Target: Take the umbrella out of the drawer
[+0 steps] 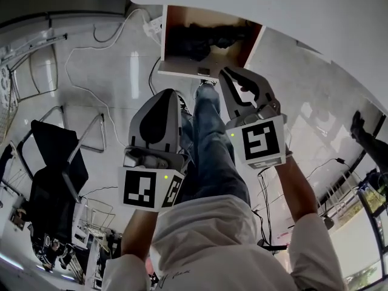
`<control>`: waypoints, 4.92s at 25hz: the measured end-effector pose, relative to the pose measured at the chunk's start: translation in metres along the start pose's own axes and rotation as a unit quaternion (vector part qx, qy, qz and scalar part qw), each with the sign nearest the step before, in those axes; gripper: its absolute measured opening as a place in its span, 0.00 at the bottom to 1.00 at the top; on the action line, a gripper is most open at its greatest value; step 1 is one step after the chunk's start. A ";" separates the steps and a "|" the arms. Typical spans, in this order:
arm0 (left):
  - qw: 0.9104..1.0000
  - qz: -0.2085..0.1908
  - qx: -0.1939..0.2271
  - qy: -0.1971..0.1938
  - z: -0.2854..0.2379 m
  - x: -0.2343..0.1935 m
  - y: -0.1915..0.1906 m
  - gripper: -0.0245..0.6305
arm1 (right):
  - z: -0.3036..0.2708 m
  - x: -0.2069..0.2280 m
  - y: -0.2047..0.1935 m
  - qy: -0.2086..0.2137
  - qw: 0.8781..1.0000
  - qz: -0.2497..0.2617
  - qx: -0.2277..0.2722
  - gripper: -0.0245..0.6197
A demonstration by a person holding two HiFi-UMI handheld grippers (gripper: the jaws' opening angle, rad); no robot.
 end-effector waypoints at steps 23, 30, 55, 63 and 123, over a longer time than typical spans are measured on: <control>0.999 0.037 -0.003 0.013 -0.019 -0.022 -0.032 0.06 | -0.085 0.001 -0.060 0.024 0.987 0.144 -0.072 0.18; 0.999 0.040 -0.004 0.012 -0.023 -0.026 -0.038 0.06 | -0.110 -0.001 -0.074 0.032 0.974 0.205 -0.090 0.21; 0.998 0.063 0.005 0.027 -0.023 -0.037 -0.048 0.06 | -0.184 0.003 -0.125 0.034 0.873 0.463 -0.147 0.35; 0.997 0.067 0.004 0.033 -0.020 -0.042 -0.051 0.06 | -0.202 0.001 -0.133 0.045 0.859 0.485 -0.159 0.39; 0.993 0.097 0.015 0.060 0.001 -0.063 -0.069 0.06 | -0.249 -0.010 -0.160 0.062 0.831 0.519 -0.189 0.44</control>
Point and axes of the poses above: the fingertips, and each gripper's own axes: z backward along the fingers, x to its right, y out of its top, the point moved 3 cm from there along z, backward along the fingers, and after that the axes turned 10 degrees about -y, right-handed, at the moved point
